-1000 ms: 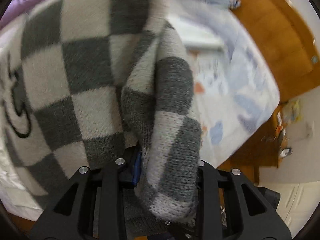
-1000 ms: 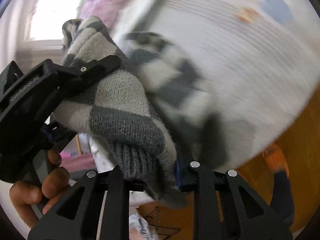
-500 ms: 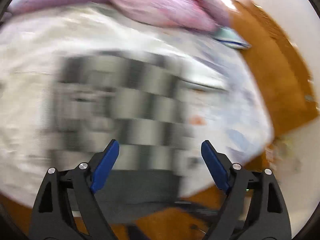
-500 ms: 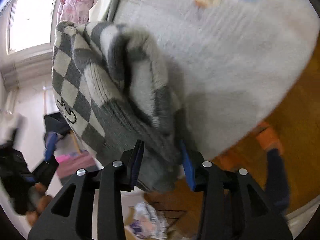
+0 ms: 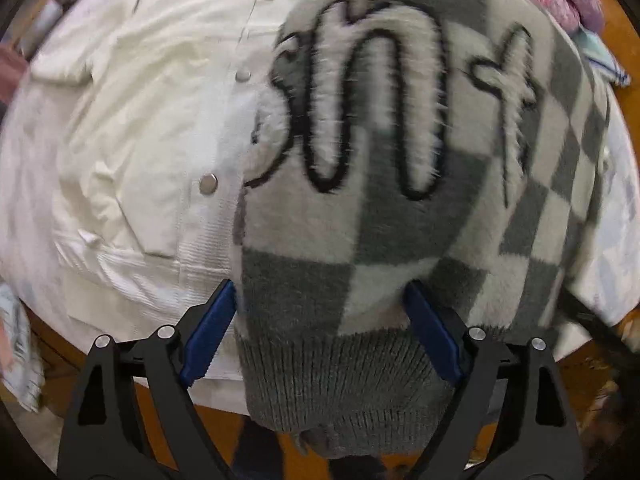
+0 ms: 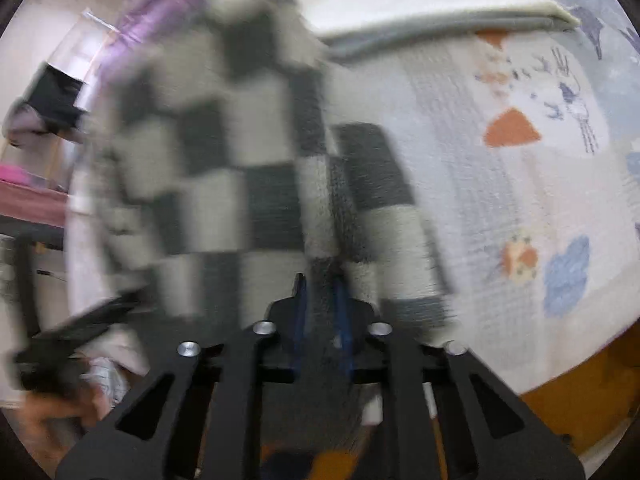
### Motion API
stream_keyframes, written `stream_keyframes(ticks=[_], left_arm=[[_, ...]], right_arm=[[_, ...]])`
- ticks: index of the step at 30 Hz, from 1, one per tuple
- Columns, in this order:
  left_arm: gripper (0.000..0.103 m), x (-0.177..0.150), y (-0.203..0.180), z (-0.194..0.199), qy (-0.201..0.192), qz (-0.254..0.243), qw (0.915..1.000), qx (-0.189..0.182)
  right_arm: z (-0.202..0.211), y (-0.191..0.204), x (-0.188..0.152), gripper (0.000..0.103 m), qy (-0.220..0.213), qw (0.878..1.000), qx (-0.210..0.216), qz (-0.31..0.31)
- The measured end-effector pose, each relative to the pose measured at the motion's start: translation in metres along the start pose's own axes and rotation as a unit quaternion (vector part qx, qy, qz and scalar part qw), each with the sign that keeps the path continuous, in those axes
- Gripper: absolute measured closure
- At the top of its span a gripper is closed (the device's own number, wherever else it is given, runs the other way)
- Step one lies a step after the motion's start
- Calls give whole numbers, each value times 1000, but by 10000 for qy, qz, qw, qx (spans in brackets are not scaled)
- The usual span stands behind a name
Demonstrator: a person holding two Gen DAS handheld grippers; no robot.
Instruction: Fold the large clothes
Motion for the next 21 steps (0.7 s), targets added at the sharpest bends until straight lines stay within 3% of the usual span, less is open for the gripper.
stream_keyframes(ticks=[3,7,10,14,18,21], left_arm=[[16,4,2,7,108,-22,9993,-357],[17,24,14,51,-202,145,9965,-795],[17,56,20,81,-498,247,9914,-1182],[17,110,-1,111,-1002,42,9859,-1341],[17,144,-19,74,-758,-112,9940,-782],[14,159,-27,32,-425,-283,9954,-807]], right_arm=[[-11,-24,4,94,192,9984,199,-488],[5,-10,15,91,430,9974,145,-567],[33,12,34,91,167,9993,132,-311],[44,62,83,91,-361,9973,626,150],[20,82,130,90,-512,9952,690,461],[-19,53,142,90,-251,9988,196,383]])
Point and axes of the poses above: each gripper's, at about its wrist camera, not at the fingertips, and z roughly against the way its jaws point, y to its left, x to its top, the point moved 9 cm from there along -z, roughly the way its jaws point, and after that the axes turned 15 degrees about x, right-handed, at the moved point
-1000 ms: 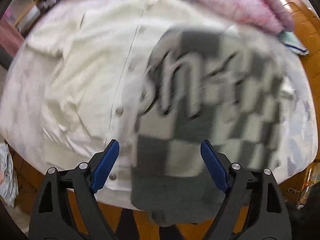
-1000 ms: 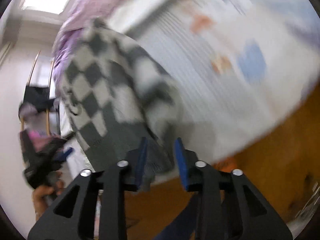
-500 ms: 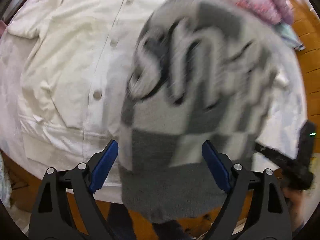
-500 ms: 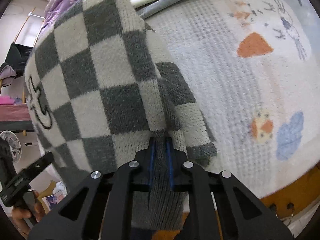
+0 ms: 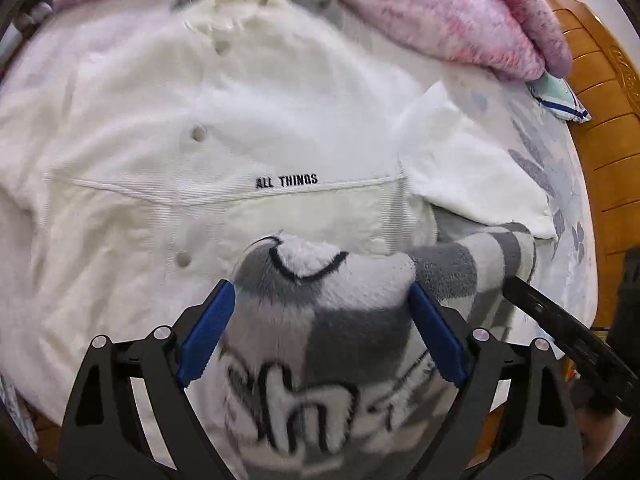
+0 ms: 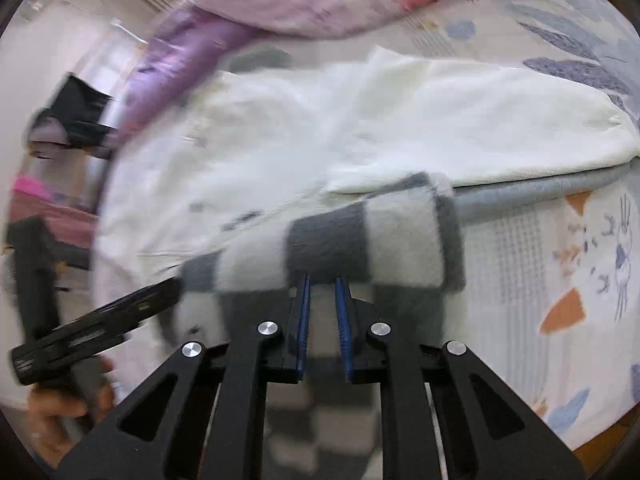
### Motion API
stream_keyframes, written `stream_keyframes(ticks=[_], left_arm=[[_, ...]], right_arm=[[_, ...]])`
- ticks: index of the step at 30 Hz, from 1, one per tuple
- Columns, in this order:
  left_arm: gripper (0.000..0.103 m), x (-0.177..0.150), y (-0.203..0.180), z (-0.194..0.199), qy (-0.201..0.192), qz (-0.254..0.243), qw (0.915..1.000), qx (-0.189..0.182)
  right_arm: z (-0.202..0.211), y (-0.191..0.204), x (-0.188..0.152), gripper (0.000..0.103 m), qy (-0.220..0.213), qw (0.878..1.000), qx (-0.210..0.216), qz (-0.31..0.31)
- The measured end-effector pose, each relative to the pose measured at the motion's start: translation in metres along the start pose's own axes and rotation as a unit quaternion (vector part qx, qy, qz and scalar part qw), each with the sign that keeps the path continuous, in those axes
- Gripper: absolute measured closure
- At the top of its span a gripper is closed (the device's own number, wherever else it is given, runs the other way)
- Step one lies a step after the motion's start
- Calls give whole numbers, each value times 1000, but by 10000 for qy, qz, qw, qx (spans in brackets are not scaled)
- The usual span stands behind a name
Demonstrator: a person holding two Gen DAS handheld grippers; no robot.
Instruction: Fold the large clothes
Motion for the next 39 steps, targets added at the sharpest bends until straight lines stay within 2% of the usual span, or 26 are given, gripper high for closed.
stream_keyframes(ticks=[1,2,4,6,9,12,15,17,19,21,23,25,26,27,29,30,33,36,38,39], left_arm=[[13,0,-9,-11,4,-128,9999,101],[13,1,-11,-18,-7,-297,9994,174],[11,6,-16,-32,16,-503,9986,159],[10,10,-19,-41,45,-624,9977,266],[8,16,-21,-57,107,-667,9975,190],[7,15,-17,-46,47,-578,9981,-187],[7,6,0,-15,-207,-263,9965,-761],[7,-12,21,6,-319,26,9939,-1055],[7,-41,41,15,-305,257,9919,-1206],[7,-81,58,16,-114,386,9920,-1198],[7,-114,56,11,95,407,9912,-1258],[7,-158,49,2,415,425,9896,-1310],[7,-172,45,0,520,433,9886,-1345],[7,-189,40,-6,610,475,9876,-1365],[7,-209,34,-19,822,588,9858,-1339],[7,-220,29,-26,996,648,9836,-1354],[7,-238,16,-37,1147,571,9830,-1313],[7,-239,8,-50,1300,732,9797,-1339],[9,-235,2,-55,1355,817,9788,-1303],[15,-232,-1,-55,1344,854,9780,-1350]], right_arm=[[-16,-13,-2,94,210,9995,-175,-136],[-23,-19,-1,95,239,9993,-180,-211],[-31,-37,-2,96,202,9986,-192,-438],[-33,-44,1,96,172,9979,-156,-605],[-37,-48,11,96,195,9973,-235,-666],[-26,-40,9,96,132,9972,-92,-727],[-1,-25,2,91,-149,9969,178,-753],[18,-18,-14,78,-319,9970,192,-685],[37,-8,-46,73,-343,9969,350,-624],[42,-2,-81,73,-218,9968,430,-630],[39,-4,-120,73,-6,9959,489,-761],[34,-22,-155,73,161,9945,271,-1000],[31,-31,-167,78,205,9933,225,-1115],[30,-40,-175,80,70,9916,315,-1252],[28,-54,-180,86,-155,9882,427,-1462],[26,-57,-179,86,-228,9865,507,-1539],[22,-58,-176,86,-261,9882,549,-1409],[23,-55,-175,86,-338,9875,652,-1395],[27,-55,-176,83,-518,9818,895,-1591],[30,-56,-179,83,-606,9786,989,-1700]])
Point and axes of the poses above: each gripper's, at about its wrist camera, not at the fingertips, and z roughly against the way its jaws point, y to its left, x to its top, the point moved 9 cm from there along -z, roughly the way its jaws point, and after that the axes turned 15 degrees about x, right-handed, at the moved point
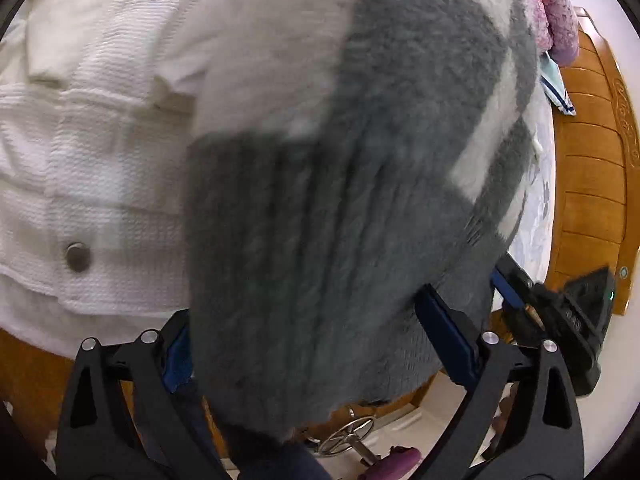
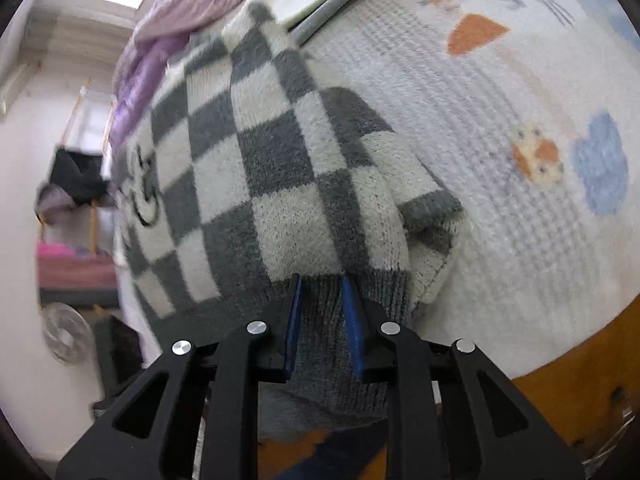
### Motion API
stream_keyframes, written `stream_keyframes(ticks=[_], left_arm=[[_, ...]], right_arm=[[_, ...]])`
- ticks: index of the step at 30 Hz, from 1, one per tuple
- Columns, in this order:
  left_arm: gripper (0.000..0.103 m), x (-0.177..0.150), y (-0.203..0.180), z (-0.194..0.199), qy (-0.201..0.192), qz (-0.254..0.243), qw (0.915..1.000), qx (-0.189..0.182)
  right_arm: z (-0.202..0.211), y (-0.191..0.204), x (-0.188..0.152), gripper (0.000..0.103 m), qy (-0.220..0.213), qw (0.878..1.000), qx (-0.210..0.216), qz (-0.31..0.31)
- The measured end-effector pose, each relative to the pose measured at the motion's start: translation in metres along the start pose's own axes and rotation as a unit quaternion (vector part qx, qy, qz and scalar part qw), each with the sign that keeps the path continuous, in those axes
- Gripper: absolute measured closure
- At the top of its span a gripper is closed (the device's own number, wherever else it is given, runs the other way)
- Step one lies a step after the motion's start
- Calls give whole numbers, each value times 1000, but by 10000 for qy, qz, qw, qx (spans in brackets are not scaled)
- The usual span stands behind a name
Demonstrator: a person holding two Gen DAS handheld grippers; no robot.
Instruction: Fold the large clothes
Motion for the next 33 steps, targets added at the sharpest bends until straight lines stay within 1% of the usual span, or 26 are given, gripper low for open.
stream_keyframes(ticks=[1,2,3,4,5,6,7,8,9,10,11,12,13,15,16,17,19,20,22,23,25,26,27,29,31,33], left_arm=[[26,0,-1,2,3,-7,10000,20],[33,0,-3,5,20,3,10000,-44],[48,0,-5,9,30,33,9999,-135],[60,0,-5,15,60,78,9998,-156],[67,-1,-6,19,103,122,9996,-219],[70,-1,-7,24,152,195,9992,-311],[71,0,-9,32,195,281,9987,-376],[71,1,-12,38,201,297,9985,-426],[71,0,-15,45,216,322,9980,-503],[71,1,-19,54,236,355,9971,-624],[71,1,-23,63,257,406,9959,-764],[71,4,-30,74,280,441,9942,-940],[71,4,-34,77,288,457,9932,-1029],[71,11,-41,94,320,494,9906,-1237],[71,16,-47,100,337,489,9898,-1293],[71,20,-54,105,365,475,9890,-1349],[72,25,-62,112,449,472,9876,-1429],[72,26,-65,112,483,463,9871,-1453],[72,29,-67,115,562,432,9865,-1478],[72,30,-67,115,605,434,9862,-1481],[72,31,-57,116,703,453,9848,-1523],[72,32,-56,116,753,461,9840,-1545],[72,32,-55,117,783,461,9835,-1564],[72,37,-57,117,874,443,9819,-1623],[72,37,-51,117,953,429,9800,-1691],[72,39,-50,119,1032,398,9785,-1742]], right_arm=[[5,-1,-2,82,-74,9998,127,-116],[12,-2,-5,77,-128,9994,243,-192],[17,0,-8,73,-223,9987,362,-289],[23,1,-12,61,-350,9975,467,-394],[30,2,-15,51,-468,9960,567,-502],[38,3,-20,46,-631,9933,697,-679],[46,2,-26,36,-826,9888,827,-932],[52,-2,-34,28,-986,9834,921,-1216],[56,-6,-42,26,-1117,9773,1031,-1479],[60,-13,-55,25,-1309,9631,1322,-1943],[59,-17,-65,24,-1399,9513,1527,-2286],[57,-24,-78,23,-1490,9349,1720,-2725],[54,-28,-86,21,-1546,9213,1858,-3045],[42,-35,-110,20,-1714,8778,2302,-3836],[36,-34,-121,20,-1854,8533,2576,-4137],[32,-33,-128,18,-1894,8395,2720,-4306],[16,-22,-142,15,-1904,8063,3091,-4670],[12,-19,-145,13,-1931,7940,3235,-4770],[-5,-7,-152,12,-1995,7600,3639,-5002],[-4,-6,-152,12,-2046,7483,3815,-5027],[-18,2,-150,11,-2220,7211,4187,-5053],[-23,4,-144,11,-2334,7098,4335,-5038],[-29,9,-139,11,-2437,7036,4449,-4976],[-33,14,-130,10,-2591,6994,4601,-4816],[-33,22,-126,10,-2681,6855,4875,-4696],[-24,26,-125,10,-2831,6825,4991,-4527]])
Point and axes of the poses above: each gripper's, at about its wrist camera, not at the fingertips, and z roughly against the way its jaws point, y to its left, x to its top, the point moved 9 cm from there along -z, roughly the way its jaws point, and after that the axes turned 15 degrees about x, right-handed, at the moved point
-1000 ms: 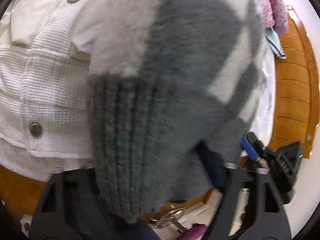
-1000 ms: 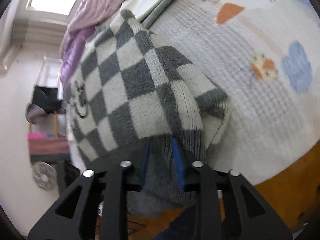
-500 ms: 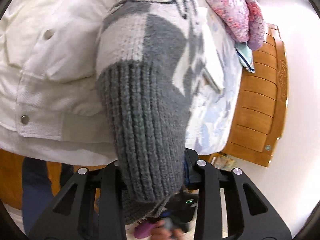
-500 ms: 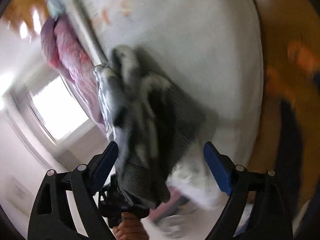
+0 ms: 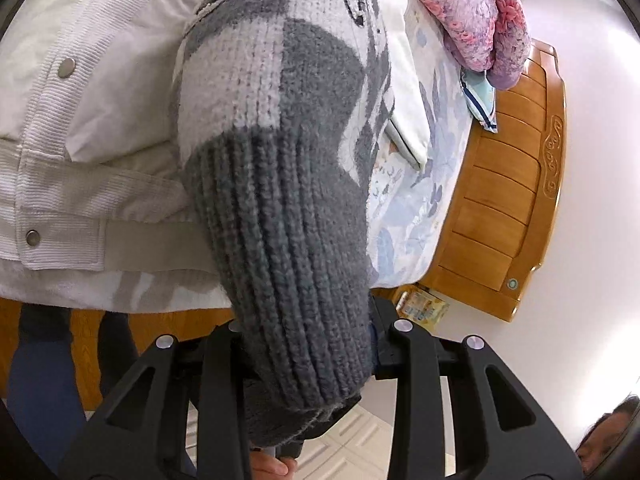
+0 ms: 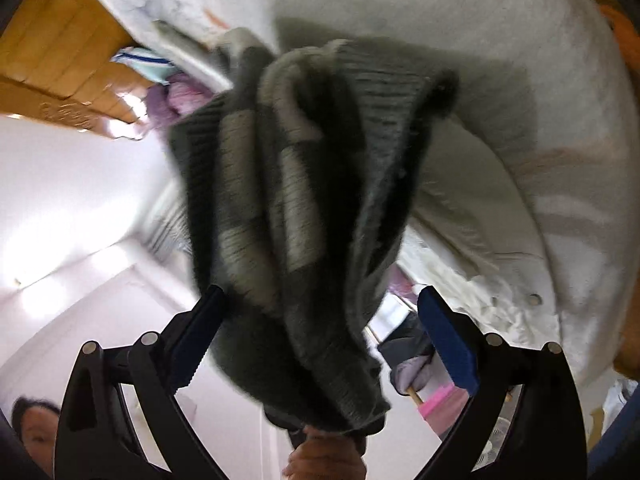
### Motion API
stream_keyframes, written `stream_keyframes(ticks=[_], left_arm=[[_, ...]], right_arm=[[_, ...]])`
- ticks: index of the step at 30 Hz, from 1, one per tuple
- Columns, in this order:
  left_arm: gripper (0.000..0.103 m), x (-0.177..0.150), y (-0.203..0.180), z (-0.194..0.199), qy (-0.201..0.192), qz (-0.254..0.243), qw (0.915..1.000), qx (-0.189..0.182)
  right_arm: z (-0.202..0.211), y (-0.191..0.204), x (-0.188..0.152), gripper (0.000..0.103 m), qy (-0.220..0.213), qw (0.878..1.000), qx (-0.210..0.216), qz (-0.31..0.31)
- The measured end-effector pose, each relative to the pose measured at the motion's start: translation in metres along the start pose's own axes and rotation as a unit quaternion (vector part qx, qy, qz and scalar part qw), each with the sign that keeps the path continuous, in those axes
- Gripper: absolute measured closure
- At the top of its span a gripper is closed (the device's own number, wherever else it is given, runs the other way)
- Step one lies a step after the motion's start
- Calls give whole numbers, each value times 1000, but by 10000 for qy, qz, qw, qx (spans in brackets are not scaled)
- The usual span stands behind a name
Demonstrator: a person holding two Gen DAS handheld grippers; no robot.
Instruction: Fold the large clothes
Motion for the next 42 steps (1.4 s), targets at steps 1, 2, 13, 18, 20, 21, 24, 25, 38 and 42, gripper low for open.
stream_keyframes(ticks=[1,2,13,18,20,21,24,25,38,42], left_arm=[[72,-1,1,0,47,-8,10000,-3],[72,0,2,0,103,20,9999,-24],[72,-4,11,-3,332,-215,9992,-14],[71,-7,17,-8,327,-386,9987,85],[69,-6,18,-10,322,-415,9985,120],[65,-6,18,-11,364,-449,9982,156],[35,-7,11,-9,485,-602,9969,136],[24,-10,10,-9,637,-732,9951,173],[19,51,-11,50,-42,-2340,9695,724],[17,105,-32,22,-410,-2663,9563,1134]], right_arm=[[1,3,-3,10,19,9999,71,120],[2,4,-7,10,60,9998,70,160],[-35,8,18,9,36,9988,-282,404],[-59,-1,34,8,146,9941,-942,519],[-58,1,37,19,19,9908,-1137,728],[-56,2,37,30,13,9877,-1309,860],[-43,7,35,70,29,9788,-1707,1134],[-40,11,34,70,60,9743,-1863,1264],[-18,107,54,74,1130,8387,-4104,3396],[1,135,79,74,1403,7902,-4720,3649]])
Point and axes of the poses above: each gripper's, at about its wrist camera, not at the fingertips, and z roughly against the way its jaws point, y to its left, x to its top, the point moved 9 cm from there along -z, roughly the way its jaws point, and after that the axes turned 15 degrees about x, right-handed, at the moved point
